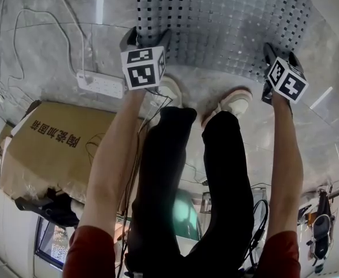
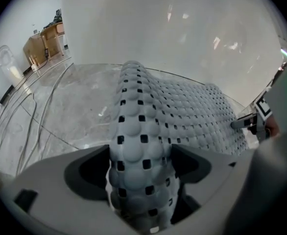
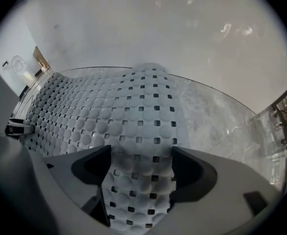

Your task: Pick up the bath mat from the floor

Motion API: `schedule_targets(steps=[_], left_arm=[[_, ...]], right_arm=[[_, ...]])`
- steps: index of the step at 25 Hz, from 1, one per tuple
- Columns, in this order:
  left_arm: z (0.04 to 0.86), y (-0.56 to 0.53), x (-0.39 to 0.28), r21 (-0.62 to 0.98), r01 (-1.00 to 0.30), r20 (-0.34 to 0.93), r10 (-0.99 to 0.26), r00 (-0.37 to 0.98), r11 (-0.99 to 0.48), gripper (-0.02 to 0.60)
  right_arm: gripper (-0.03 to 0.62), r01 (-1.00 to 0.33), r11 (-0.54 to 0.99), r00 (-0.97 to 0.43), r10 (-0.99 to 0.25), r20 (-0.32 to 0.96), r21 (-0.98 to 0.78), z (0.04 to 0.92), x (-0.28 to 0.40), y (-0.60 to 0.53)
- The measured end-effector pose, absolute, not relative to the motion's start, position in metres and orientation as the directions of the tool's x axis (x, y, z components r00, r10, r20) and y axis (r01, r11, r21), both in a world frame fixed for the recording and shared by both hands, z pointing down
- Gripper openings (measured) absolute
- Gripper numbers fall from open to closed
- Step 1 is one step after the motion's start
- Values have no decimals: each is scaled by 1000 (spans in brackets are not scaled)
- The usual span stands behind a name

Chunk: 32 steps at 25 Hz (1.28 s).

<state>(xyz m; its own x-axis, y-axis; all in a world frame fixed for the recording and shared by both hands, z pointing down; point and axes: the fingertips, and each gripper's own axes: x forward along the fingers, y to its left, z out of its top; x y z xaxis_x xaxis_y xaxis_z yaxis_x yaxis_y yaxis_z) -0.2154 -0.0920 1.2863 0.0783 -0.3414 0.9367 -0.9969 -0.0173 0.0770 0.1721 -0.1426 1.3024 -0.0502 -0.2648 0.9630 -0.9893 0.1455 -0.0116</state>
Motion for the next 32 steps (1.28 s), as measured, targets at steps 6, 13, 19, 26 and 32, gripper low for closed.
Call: schedule_targets(steps=[6, 13, 19, 26, 32], left_arm=[[1282, -91, -215, 35, -999, 943, -332, 36, -9, 366], [1277, -90, -207, 39, -999, 946, -323, 37, 1, 307], [1272, -91, -197, 65, -998, 947, -316, 62, 1, 242], [1264, -90, -181, 96, -995, 948, -303, 92, -2, 167], [1245, -90, -171, 136, -991, 944, -302, 131, -4, 146]], right_arm=[[377, -990, 137, -66, -267, 961, -30, 1299, 172, -140], [35, -981, 196, -57, -266, 962, -4, 1299, 151, -136], [35, -982, 188, -27, -277, 960, 26, 1298, 150, -137], [12, -968, 250, -34, -251, 967, 31, 1297, 148, -133], [12, -969, 248, -46, -230, 972, 12, 1285, 144, -121]])
